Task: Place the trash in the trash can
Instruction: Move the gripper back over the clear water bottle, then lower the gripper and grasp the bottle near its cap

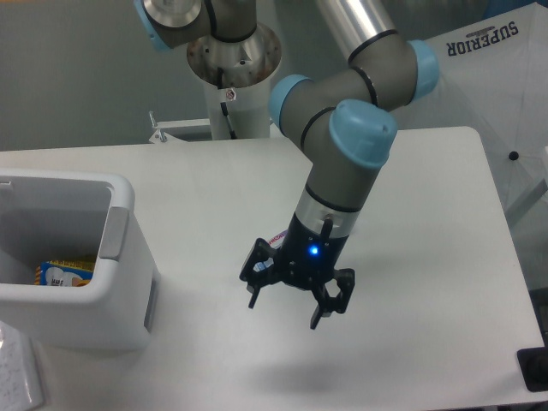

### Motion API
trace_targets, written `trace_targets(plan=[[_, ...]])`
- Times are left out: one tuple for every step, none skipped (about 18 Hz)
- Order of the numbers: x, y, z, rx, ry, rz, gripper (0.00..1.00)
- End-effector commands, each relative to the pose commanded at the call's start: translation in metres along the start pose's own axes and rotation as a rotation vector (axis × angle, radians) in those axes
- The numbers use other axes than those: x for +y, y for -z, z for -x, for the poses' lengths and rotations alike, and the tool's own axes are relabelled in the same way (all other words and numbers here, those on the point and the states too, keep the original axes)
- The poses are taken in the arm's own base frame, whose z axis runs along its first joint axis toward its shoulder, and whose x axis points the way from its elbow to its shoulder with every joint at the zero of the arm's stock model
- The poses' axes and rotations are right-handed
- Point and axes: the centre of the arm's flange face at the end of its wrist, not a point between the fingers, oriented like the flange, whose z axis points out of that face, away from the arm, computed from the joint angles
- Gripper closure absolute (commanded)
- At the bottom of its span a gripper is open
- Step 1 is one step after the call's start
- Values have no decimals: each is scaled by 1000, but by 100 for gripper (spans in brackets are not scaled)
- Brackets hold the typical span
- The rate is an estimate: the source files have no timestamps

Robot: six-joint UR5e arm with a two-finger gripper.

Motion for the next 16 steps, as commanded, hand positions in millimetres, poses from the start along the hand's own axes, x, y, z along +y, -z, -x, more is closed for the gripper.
trace_targets(plan=[[0, -5, -8, -2, -55, 60, 0], [5, -10, -12, 2, -100, 122, 0], [11, -15, -11, 0, -137, 177, 0], [14, -17, -11, -7, -165, 221, 0], [12, -22, -17, -16, -189, 255, 0], [8, -27, -23, -20, -204, 274, 0], [7, -31, -27, -19, -213, 286, 0], [10, -40, -29, -11, -215, 303, 0], [13, -47, -31, -5, -219, 321, 0], [13, -52, -36, -6, -230, 337, 0], [14, -58, -40, -6, -247, 357, 0], [16, -63, -45, -7, -267, 382, 0], [20, -72, -50, -6, -280, 411, 0], [22, -78, -55, -10, -290, 435, 0], [23, -84, -57, -16, -299, 461, 0], [23, -88, -59, -24, -308, 480, 0]])
